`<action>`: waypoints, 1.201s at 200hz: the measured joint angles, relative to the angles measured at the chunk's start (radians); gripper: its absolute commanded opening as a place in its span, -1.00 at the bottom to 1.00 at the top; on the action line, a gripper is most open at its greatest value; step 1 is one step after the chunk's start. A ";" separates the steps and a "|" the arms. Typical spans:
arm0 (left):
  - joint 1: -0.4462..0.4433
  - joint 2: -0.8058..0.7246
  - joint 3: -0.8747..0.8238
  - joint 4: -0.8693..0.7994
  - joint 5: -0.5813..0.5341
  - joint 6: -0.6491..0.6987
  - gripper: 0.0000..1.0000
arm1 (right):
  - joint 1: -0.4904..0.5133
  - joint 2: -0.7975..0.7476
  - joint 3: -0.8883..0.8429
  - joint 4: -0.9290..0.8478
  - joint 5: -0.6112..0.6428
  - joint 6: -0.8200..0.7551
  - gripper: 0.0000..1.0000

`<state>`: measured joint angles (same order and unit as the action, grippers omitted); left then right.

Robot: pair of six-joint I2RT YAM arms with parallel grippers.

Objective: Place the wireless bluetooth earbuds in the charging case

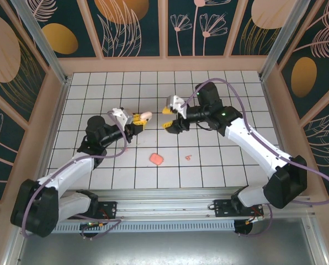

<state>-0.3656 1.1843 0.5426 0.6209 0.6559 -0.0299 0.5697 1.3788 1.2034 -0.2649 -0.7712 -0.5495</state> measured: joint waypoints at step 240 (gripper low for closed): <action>-0.145 0.862 0.644 -0.388 -0.122 -0.724 -0.75 | -0.196 -0.061 -0.205 0.078 0.282 0.871 0.14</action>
<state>-0.5110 2.0460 1.1866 0.2329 0.5335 -0.7540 0.3737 1.3178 0.9981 -0.1867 -0.4896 0.3214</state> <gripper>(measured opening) 0.194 0.569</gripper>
